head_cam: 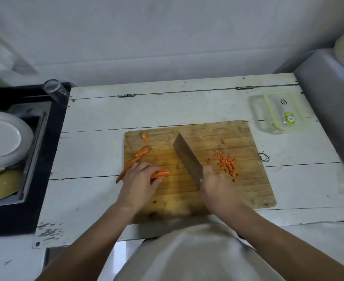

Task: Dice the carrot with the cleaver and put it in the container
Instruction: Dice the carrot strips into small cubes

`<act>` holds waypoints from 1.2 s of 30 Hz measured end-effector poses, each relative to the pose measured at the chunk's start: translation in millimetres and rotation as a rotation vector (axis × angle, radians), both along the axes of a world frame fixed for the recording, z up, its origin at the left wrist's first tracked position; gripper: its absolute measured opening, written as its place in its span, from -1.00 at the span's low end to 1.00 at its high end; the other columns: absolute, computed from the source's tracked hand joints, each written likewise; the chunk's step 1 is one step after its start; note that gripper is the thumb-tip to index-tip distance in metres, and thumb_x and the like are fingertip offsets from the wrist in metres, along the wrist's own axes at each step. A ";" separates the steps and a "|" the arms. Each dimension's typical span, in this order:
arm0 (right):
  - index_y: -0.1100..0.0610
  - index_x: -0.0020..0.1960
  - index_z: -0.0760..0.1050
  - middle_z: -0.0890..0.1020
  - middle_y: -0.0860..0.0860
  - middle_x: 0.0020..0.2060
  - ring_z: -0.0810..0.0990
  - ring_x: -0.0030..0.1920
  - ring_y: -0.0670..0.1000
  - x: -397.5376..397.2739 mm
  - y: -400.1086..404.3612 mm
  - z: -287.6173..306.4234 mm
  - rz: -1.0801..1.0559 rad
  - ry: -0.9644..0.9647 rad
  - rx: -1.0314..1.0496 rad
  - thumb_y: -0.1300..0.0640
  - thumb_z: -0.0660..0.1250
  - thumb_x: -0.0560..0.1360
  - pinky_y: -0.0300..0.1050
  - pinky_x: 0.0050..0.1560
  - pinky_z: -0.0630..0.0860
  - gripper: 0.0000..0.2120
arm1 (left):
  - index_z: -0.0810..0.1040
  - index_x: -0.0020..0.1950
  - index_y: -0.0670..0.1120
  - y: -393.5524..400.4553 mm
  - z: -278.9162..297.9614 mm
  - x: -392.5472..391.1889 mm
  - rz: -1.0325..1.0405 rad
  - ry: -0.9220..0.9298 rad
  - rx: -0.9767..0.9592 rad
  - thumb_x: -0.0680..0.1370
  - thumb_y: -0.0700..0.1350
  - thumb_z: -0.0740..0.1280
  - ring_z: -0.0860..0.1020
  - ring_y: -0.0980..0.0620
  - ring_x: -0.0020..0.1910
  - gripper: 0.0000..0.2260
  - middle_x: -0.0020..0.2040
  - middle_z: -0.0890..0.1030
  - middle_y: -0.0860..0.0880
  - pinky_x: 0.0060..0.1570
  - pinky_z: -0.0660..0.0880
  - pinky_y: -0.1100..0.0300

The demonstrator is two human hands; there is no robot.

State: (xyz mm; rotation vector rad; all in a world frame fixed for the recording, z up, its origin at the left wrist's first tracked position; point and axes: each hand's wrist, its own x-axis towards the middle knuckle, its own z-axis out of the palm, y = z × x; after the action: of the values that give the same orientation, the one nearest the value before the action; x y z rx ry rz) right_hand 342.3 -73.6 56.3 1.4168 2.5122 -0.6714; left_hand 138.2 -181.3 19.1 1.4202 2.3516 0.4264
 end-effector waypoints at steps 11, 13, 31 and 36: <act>0.00 0.03 0.44 0.62 0.01 -0.22 0.60 -0.24 0.10 67.5 73.7 14.1 -0.034 0.135 -0.072 0.06 0.23 0.62 -0.03 -0.22 0.54 -0.96 | 0.61 0.31 0.06 35.9 13.2 55.0 0.116 -0.250 0.135 0.66 -0.09 0.33 0.46 0.15 0.26 -0.76 0.22 0.52 0.15 0.34 0.42 0.19; -0.02 -0.02 0.43 0.56 -0.03 -0.24 0.53 -0.28 0.09 79.3 74.7 22.7 0.064 0.195 0.004 0.12 0.27 0.56 -0.07 -0.31 0.44 -0.95 | 0.63 0.24 0.09 41.4 21.6 54.5 0.256 -0.351 0.200 0.66 -0.13 0.32 0.53 0.14 0.23 -0.80 0.19 0.56 0.16 0.31 0.50 0.12; 0.11 0.00 0.41 0.50 0.09 -0.17 0.51 -0.36 0.14 129.2 77.4 -15.1 0.466 0.248 0.586 0.29 0.44 0.27 -0.06 -0.42 0.39 -0.64 | 0.38 0.48 0.00 115.9 14.3 156.9 -0.374 -0.152 -0.044 0.71 -0.08 0.14 0.30 0.00 0.32 -0.67 0.35 0.38 0.01 0.40 0.31 0.03; 0.08 -0.14 0.40 0.45 0.08 -0.21 0.49 -0.37 0.15 133.2 78.4 -21.6 0.480 0.213 0.520 0.31 0.48 0.21 -0.04 -0.44 0.33 -0.66 | 0.46 0.45 0.00 128.1 9.9 140.8 -0.304 -0.192 -0.005 0.70 -0.16 0.16 0.29 0.07 0.42 -0.67 0.38 0.42 0.05 0.51 0.23 0.13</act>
State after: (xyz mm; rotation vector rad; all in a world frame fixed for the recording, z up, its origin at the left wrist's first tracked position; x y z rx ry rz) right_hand 475.5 4.8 34.7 0.8092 3.1837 -0.0801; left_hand 279.0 -53.1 29.0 1.6232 1.9457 0.4474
